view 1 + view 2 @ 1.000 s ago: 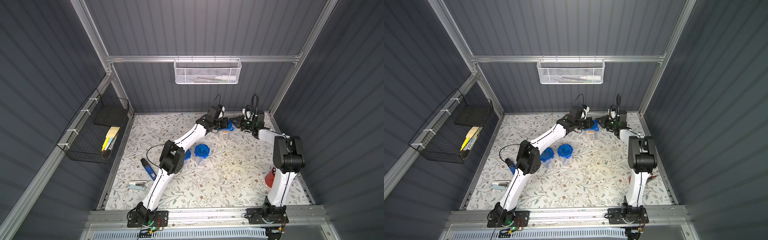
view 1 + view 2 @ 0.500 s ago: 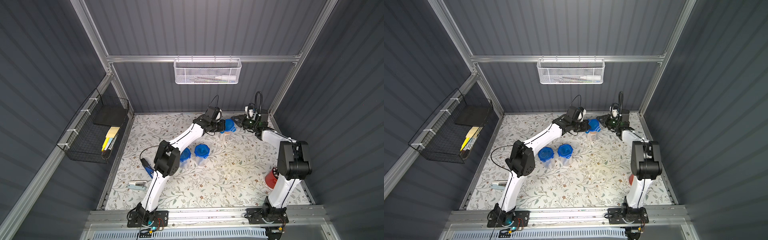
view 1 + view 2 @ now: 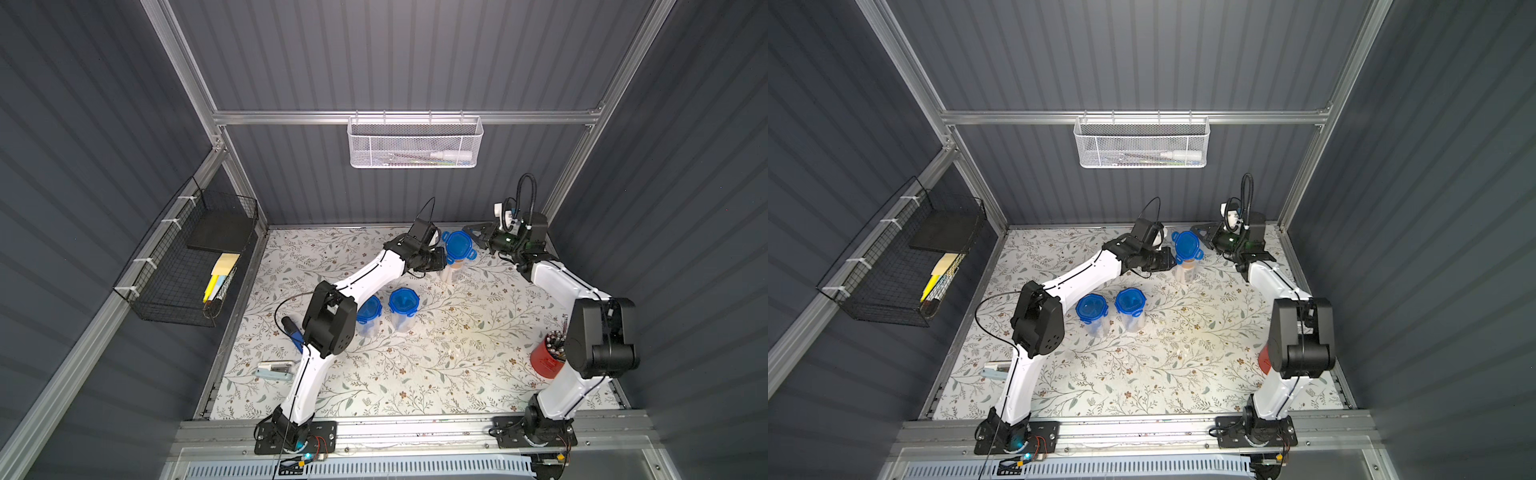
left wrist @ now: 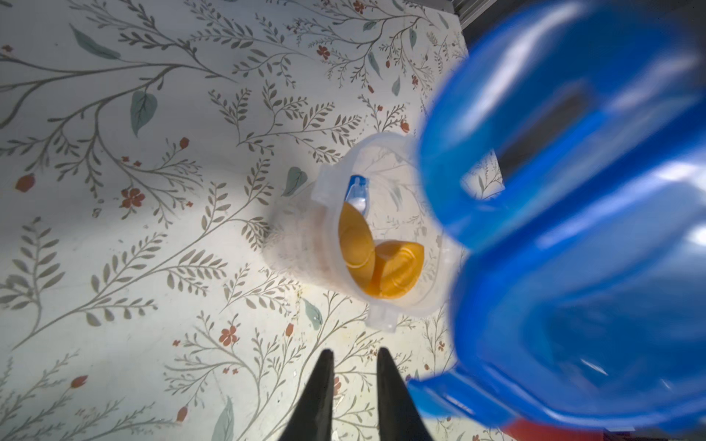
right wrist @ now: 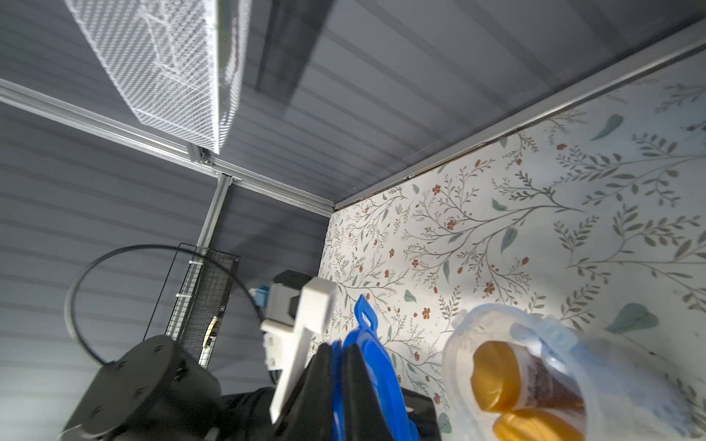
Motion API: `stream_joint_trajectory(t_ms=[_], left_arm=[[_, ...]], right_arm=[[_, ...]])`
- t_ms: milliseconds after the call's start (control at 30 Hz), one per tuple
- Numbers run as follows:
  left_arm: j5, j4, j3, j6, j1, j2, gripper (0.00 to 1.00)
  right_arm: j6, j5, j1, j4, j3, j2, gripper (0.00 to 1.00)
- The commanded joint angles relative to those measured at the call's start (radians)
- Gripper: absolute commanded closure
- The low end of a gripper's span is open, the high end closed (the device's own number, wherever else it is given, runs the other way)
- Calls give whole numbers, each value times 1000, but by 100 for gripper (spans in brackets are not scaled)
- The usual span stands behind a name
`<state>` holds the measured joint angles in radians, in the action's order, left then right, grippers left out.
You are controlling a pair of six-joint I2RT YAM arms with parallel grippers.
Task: Take out toiletry kits
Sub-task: Open the lid of the container, then place the lid at the center of the board.
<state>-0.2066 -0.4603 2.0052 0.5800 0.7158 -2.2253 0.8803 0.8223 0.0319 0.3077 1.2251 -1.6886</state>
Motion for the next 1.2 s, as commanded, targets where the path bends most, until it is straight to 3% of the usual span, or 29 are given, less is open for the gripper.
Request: stream_joint_trajectory(t_ms=[0,67,200,300,400,800,1000,1100,1167], left_arm=[[19,-17,-19,6,2,68,57],[25,-15,-27,8,2,77,46],[40,-14,-30,3,2,90,31],[57,-27,-9,-5,2,79,26],[79,-46,27,-16,2,51,26],[113,-93,133,-38,2,-56,25],[118,-120,198,-45,2,-107,25],[118,-124,212,-45,2,-124,25],[118,-126,219,-44,2,-132,25]], right_arm=[[-68,-3,5,-89,-6,95,98],[-167,-60,4,-228,3,156,98],[-382,-345,4,-528,16,285,99],[-472,-613,4,-603,-33,353,99],[-532,-765,3,-597,-95,387,99],[-596,-999,9,-609,-115,184,97],[-626,-1132,79,-636,-73,58,95],[-619,-1177,117,-642,-48,-1,90],[-595,-1132,121,-640,-41,-31,81]])
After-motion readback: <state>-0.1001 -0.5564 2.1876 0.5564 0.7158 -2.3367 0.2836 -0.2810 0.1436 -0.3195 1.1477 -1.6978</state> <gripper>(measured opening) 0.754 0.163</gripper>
